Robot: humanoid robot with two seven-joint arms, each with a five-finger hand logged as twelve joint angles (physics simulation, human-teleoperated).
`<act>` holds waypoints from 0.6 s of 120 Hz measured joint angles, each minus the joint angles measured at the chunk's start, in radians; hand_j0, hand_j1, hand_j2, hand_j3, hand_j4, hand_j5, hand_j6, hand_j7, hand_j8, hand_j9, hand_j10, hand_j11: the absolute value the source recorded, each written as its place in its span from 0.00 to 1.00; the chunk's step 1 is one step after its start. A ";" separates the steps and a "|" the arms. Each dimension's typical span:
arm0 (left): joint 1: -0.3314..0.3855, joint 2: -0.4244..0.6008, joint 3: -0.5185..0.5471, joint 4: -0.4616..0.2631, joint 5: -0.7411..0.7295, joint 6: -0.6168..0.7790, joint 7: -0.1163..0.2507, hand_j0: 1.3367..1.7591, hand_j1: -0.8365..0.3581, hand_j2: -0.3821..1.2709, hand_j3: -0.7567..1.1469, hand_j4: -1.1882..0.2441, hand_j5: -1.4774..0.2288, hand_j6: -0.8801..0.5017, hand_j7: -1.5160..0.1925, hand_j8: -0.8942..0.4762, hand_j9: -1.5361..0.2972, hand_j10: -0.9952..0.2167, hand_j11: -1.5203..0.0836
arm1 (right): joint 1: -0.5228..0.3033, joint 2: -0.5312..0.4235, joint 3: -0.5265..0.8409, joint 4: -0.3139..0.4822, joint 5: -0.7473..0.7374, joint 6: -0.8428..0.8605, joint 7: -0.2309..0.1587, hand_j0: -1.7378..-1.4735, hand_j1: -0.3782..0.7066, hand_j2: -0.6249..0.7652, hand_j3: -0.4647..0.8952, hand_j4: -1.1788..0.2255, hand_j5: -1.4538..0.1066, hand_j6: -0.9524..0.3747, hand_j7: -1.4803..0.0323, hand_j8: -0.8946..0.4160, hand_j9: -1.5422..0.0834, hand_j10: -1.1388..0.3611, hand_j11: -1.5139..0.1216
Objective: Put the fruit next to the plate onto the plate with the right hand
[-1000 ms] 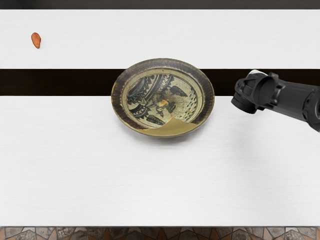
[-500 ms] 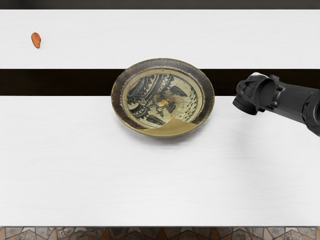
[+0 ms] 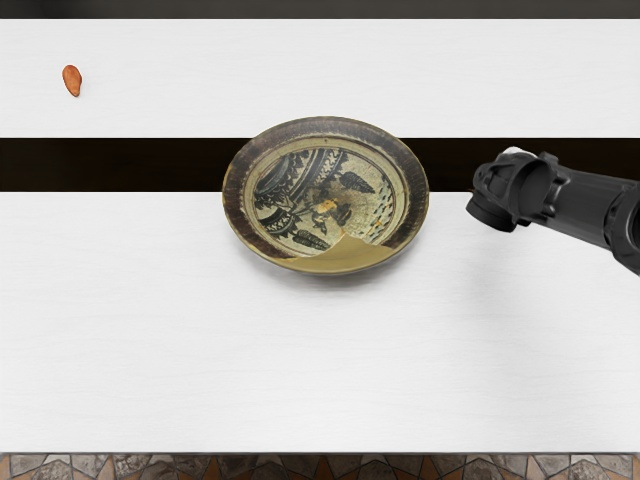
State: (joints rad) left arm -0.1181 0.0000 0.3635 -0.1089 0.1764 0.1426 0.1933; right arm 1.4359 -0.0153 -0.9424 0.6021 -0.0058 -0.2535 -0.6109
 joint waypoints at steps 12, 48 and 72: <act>0.000 0.000 0.000 0.000 0.000 0.000 0.000 0.76 0.99 0.23 0.40 0.83 0.87 0.64 0.89 0.65 0.84 0.82 0.95 | -0.001 0.000 -0.004 0.000 -0.001 -0.003 0.000 0.30 0.40 0.40 0.34 0.60 0.65 0.46 0.69 0.42 0.68 0.53 0.66; 0.000 0.000 0.000 0.000 0.000 0.000 0.000 0.76 0.99 0.23 0.40 0.83 0.87 0.64 0.89 0.65 0.84 0.82 0.95 | 0.000 0.000 -0.007 0.000 -0.002 0.000 0.000 0.30 0.44 0.40 0.34 0.57 0.62 0.43 0.66 0.40 0.65 0.51 0.63; 0.000 0.000 0.000 0.000 0.000 0.000 0.000 0.76 0.99 0.23 0.40 0.83 0.87 0.64 0.89 0.65 0.84 0.82 0.95 | 0.000 0.000 -0.008 0.000 -0.004 0.000 0.000 0.30 0.47 0.39 0.34 0.55 0.59 0.41 0.63 0.37 0.63 0.49 0.60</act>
State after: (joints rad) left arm -0.1181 0.0000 0.3635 -0.1089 0.1764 0.1426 0.1933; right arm 1.4358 -0.0153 -0.9507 0.6025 -0.0096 -0.2532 -0.6109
